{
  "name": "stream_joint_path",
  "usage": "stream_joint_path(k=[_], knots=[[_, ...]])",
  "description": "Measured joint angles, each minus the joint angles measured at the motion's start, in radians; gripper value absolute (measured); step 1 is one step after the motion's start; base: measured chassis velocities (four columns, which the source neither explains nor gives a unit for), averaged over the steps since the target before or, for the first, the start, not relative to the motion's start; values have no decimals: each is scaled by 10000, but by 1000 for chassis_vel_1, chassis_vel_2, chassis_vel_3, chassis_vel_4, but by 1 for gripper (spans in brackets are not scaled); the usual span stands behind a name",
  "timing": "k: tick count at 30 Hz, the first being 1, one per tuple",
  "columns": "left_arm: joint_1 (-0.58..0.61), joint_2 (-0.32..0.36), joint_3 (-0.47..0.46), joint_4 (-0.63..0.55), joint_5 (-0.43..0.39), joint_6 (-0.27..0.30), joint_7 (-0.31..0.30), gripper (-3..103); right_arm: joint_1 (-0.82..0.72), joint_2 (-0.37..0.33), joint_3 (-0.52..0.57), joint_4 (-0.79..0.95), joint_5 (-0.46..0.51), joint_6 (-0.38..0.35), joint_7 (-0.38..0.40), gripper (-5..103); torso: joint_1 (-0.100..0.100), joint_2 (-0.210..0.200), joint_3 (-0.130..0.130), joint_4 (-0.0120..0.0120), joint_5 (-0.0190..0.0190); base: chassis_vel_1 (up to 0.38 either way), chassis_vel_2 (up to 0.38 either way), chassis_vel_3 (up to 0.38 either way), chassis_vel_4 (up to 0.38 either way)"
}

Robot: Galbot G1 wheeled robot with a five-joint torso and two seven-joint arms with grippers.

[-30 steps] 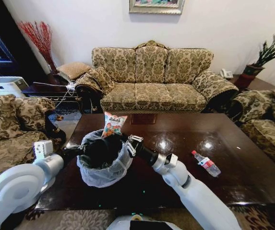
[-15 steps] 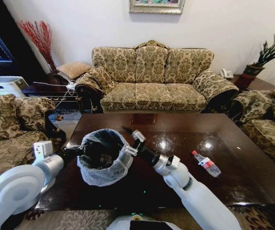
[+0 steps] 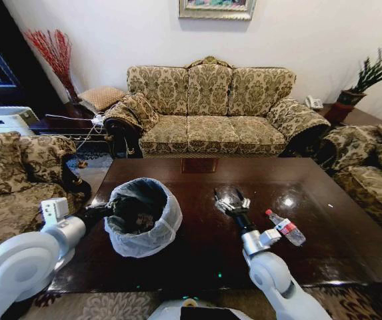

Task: Move to the front of the table and place the trash on the table into the trash bin.

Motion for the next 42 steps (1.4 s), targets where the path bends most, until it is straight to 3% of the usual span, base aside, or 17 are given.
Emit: stream_joint_path(k=[7,11,17,21,24,30,38,42], knots=[[47,-113,-17,1,29,18,4,3,-438,227,613,-170,-19,47,184,100,0,0,0,1,0,-161,-150,158,152],[-24,-163,176,1,110,23,36,3,-829,-38,1097,-443,91,554,103,100,3,-1,2,-3,0,-266,-255,241,244],[-10,-216,252,-1,227,23,97,3,-1431,-380,1762,-775,-179,318,237,100,2,-2,1,-2,17,-216,-177,191,176],[14,-236,251,-2,454,25,230,3,-1911,-905,2225,-1310,-284,400,-206,100,0,-2,0,-4,5,-50,-73,0,43],[-23,-78,255,8,610,25,272,3,-2391,-1490,2676,-2367,-183,1315,-1465,100,-1,-2,0,2,-9,22,49,-14,-12],[-163,-183,631,136,842,14,367,3,-2721,-1724,2892,-3433,230,1523,-1832,100,2,-3,1,-1,0,31,40,-20,-14],[-303,-443,1087,253,1109,-6,496,3,-2080,-1510,2676,-4159,590,1018,-1753,100,0,-1,0,-3,3,0,0,0,0],[-287,-322,1001,270,1112,-45,499,3,-1471,-1423,2457,-4480,704,488,-1614,91,1,-2,1,2,0,0,0,0,0]])
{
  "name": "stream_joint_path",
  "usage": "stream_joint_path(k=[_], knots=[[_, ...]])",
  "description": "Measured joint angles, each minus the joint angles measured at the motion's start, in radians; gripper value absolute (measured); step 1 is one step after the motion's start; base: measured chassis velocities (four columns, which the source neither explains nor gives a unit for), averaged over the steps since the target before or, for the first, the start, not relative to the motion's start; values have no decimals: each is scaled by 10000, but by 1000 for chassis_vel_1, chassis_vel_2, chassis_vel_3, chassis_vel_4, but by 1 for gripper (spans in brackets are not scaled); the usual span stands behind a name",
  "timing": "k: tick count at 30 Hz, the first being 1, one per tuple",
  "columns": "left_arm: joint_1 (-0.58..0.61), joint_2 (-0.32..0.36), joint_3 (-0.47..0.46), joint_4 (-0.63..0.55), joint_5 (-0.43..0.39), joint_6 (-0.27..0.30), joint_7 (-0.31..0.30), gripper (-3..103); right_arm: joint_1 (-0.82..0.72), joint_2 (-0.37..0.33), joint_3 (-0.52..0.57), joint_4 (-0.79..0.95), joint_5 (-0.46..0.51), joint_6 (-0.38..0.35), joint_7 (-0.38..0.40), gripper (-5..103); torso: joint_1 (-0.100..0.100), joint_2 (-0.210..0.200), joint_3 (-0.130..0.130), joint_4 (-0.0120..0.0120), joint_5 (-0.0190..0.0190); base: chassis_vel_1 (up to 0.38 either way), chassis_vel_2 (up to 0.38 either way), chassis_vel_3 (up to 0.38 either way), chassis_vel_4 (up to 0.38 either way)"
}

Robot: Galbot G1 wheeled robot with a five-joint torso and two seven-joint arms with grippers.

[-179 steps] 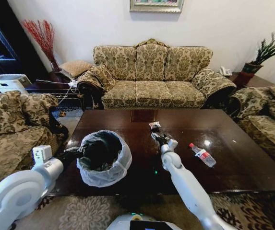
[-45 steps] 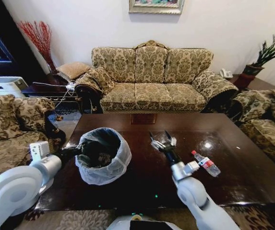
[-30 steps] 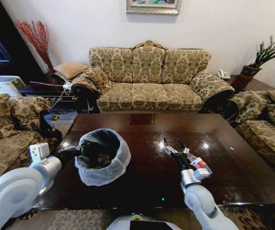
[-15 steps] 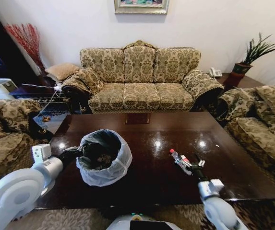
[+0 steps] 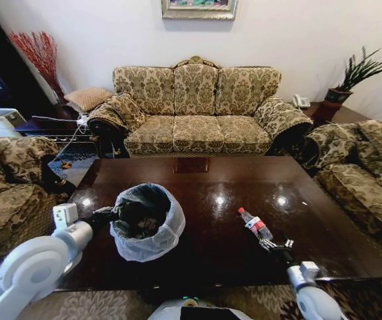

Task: Move to the front of the table and place the trash on the table into the trash bin.

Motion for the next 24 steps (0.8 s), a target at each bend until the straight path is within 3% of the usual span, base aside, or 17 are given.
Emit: stream_joint_path(k=[4,7,8,10,12,13,14,16,24], knots=[[37,40,-62,0,-12,-100,-9,3,283,-3,-155,-140,224,-380,74,74,1,0,0,-2,0,0,0,0,0],[58,33,-62,0,-14,-137,-28,3,339,-1,-264,-200,278,-424,116,68,0,1,0,-3,2,0,0,0,0],[55,43,-61,13,-18,-144,-29,3,355,20,-320,-219,277,-447,116,57,-1,1,0,-3,0,0,0,0,0],[49,56,-61,21,-18,-148,-30,3,368,34,-343,-229,276,-457,115,57,0,1,0,-2,0,0,0,0,0],[39,93,-61,27,-19,-158,-32,3,386,58,-386,-239,268,-465,118,47,0,2,0,-2,0,0,0,0,0],[39,115,-62,27,-25,-161,-31,3,395,73,-408,-238,265,-468,124,47,0,2,0,-2,0,0,0,0,0],[39,130,-72,27,-30,-165,-31,3,406,96,-450,-227,266,-472,144,36,0,2,0,-3,-1,0,0,0,0],[42,131,-83,27,-30,-166,-31,3,418,115,-475,-220,266,-478,155,36,0,2,0,-2,-2,0,0,0,0],[101,114,-117,18,-37,-168,-30,3,474,245,-577,-57,293,-479,282,18,0,2,0,-3,0,0,0,0,0]])
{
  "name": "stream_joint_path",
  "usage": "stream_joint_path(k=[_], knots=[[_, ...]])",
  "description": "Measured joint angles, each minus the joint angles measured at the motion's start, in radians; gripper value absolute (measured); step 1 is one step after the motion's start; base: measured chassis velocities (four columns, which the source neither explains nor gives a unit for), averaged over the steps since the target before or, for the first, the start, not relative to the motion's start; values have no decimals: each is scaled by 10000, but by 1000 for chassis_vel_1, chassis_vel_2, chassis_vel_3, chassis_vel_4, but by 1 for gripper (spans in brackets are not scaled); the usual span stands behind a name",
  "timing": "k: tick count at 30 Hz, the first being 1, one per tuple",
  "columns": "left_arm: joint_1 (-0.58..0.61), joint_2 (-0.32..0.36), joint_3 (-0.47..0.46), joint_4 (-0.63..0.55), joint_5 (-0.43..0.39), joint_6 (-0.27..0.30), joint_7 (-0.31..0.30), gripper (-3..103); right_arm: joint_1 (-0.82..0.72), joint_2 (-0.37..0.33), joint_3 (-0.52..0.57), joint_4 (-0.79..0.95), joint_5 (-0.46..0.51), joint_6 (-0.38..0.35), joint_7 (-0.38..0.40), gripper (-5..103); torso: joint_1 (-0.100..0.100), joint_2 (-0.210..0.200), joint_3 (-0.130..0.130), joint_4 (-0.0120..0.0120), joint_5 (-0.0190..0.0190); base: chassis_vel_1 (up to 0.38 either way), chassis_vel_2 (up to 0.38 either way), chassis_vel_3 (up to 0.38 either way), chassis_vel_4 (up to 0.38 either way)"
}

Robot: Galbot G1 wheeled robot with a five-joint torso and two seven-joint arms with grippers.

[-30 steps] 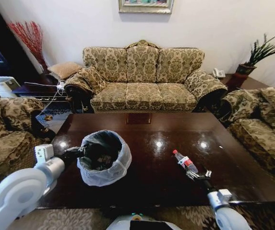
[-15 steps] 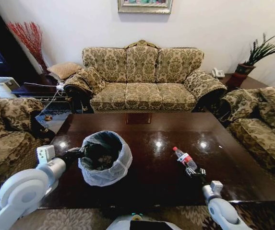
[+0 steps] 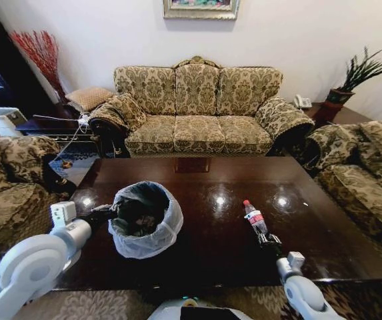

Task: Move to the front of the table and place the trash on the table into the trash bin.

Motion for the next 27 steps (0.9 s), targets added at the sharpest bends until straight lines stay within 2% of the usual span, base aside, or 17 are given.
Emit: stream_joint_path(k=[6,9,10,12,13,14,16,18,24,27], knots=[[42,237,-121,64,-61,0,-19,3,222,293,193,1826,233,14,241,18,0,0,0,-2,0,0,0,0,0],[61,459,-391,189,-224,0,-56,3,925,471,-207,3421,116,-235,258,18,0,0,0,-1,-3,0,0,0,0],[61,459,-391,189,-224,0,-56,3,925,471,-207,3421,116,-235,258,18,0,0,0,-1,-3,0,0,0,0],[70,616,-634,293,-365,0,-87,3,1519,500,-682,4344,250,-473,197,18,1,0,1,1,-3,0,0,0,0],[87,755,-827,369,-482,-1,-135,3,2022,451,-1136,5208,612,-851,-4,18,1,-1,1,3,1,0,0,0,0],[87,755,-827,369,-482,-1,-135,3,2022,451,-1136,5208,612,-851,-4,18,1,-1,1,3,1,0,0,0,0],[110,889,-961,440,-539,-1,-155,3,2420,245,-1661,6247,1164,-1413,-242,18,1,-1,1,3,-2,0,0,0,0],[106,957,-998,514,-540,-1,-170,3,2555,-290,-2261,7244,1806,-1895,-647,18,1,0,0,1,-5,0,0,0,0],[23,921,-790,457,-488,-1,-177,3,2993,-924,-3208,7601,2014,-1935,-1372,18,-1,0,0,-2,0,0,0,0,0],[52,853,-761,203,-472,11,-180,3,3735,-1006,-4228,7246,1453,-1662,-1916,18,0,-1,1,0,2,0,0,0,0]])
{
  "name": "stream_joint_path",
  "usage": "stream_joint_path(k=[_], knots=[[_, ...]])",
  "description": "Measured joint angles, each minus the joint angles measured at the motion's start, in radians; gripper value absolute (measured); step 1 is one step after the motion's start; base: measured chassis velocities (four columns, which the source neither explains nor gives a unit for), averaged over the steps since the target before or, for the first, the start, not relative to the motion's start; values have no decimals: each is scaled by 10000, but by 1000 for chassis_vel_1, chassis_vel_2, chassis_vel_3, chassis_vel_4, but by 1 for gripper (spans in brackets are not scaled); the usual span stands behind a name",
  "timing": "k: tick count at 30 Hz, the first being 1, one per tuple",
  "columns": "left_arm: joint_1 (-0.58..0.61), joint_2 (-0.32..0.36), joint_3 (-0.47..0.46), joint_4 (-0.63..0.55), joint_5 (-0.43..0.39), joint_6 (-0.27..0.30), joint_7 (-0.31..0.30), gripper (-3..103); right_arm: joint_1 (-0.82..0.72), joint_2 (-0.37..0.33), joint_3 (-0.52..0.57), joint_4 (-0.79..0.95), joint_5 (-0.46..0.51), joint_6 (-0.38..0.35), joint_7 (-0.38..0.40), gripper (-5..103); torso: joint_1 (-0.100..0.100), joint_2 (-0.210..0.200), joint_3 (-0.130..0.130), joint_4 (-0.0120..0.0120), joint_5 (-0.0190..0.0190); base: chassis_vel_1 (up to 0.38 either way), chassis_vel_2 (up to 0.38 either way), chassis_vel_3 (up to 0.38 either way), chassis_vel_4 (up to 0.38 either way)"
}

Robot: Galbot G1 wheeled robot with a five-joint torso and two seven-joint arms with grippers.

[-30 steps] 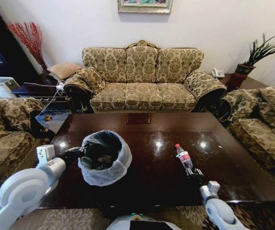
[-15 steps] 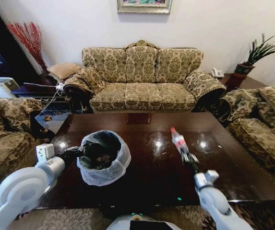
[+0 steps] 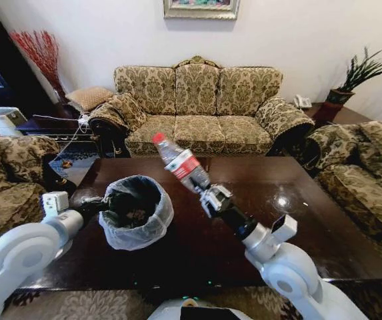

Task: Move to the front of the table and place the trash on the table into the trash bin.

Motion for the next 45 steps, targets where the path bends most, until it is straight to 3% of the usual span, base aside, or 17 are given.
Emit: stream_joint_path(k=[11,23,27,34,38,39,41,44,45], knots=[[319,-283,-372,-492,-1,125,-1,3,1177,243,-1972,-948,-872,53,-37,18,0,0,0,0,-1,0,0,0,0],[485,-428,-437,-496,-22,256,8,3,1719,634,-2403,-1268,-908,-139,424,15,0,0,-1,0,-1,0,0,0,0],[513,-474,-425,-495,-23,290,34,3,1756,633,-2405,-1268,-903,-216,386,24,0,0,-1,0,-2,0,0,0,0],[657,-640,-556,-495,-22,331,98,3,1731,674,-2450,-1322,-937,-236,265,57,-1,0,-1,0,-3,0,0,0,0],[707,-607,-646,-495,-26,331,116,3,1744,693,-2471,-1338,-938,-233,230,68,0,0,-1,0,-1,0,0,0,0],[734,-621,-667,-495,-28,332,116,3,1740,691,-2457,-1333,-926,-205,198,73,0,0,-1,0,-1,0,0,0,0],[752,-646,-675,-495,-29,333,116,3,1719,680,-2402,-1313,-890,-139,140,73,0,0,-1,1,-1,0,0,0,0],[802,-678,-836,-494,-133,334,53,3,1384,618,-1686,-978,-560,366,-9,90,0,0,-1,0,-2,0,0,0,0],[802,-678,-836,-494,-133,334,53,3,1384,618,-1686,-978,-560,366,-9,90,0,0,-1,0,-2,0,0,0,0]])
